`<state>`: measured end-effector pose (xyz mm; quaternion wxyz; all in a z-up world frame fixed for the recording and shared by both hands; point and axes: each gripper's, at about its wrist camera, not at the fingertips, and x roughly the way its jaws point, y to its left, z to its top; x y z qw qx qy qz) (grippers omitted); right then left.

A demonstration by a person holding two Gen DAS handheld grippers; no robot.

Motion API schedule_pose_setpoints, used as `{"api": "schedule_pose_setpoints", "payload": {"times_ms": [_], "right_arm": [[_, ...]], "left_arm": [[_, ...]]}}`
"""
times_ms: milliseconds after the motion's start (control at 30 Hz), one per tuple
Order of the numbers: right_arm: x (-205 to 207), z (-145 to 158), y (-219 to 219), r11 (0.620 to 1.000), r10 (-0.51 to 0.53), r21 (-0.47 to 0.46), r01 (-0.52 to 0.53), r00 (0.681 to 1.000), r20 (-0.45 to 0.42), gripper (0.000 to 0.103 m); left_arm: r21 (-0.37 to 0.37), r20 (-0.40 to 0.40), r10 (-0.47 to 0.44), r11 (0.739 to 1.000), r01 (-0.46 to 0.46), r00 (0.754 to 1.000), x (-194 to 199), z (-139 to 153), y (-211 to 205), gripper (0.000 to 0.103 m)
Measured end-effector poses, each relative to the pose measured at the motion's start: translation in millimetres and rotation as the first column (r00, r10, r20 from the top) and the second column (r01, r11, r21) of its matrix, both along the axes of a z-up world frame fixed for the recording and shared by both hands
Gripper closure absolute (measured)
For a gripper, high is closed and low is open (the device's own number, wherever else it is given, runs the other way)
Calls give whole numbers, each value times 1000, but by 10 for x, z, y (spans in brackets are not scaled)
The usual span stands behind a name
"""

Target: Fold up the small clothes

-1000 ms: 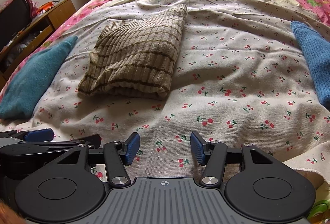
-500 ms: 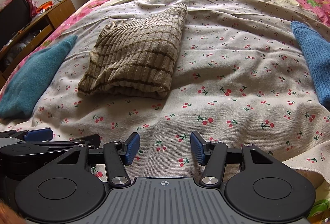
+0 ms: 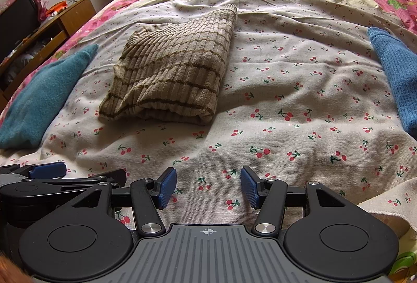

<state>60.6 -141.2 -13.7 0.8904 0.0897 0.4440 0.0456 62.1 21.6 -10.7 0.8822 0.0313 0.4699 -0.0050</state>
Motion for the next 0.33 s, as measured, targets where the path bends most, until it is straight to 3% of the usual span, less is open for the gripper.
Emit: {"api": "schedule_pose_setpoints", "payload": {"times_ms": [333], "right_arm": [[-1, -1, 4, 1000, 0, 0, 0, 1000, 0, 48]], "left_arm": [[1, -2, 3, 1000, -3, 1000, -6, 3, 7, 1]]}}
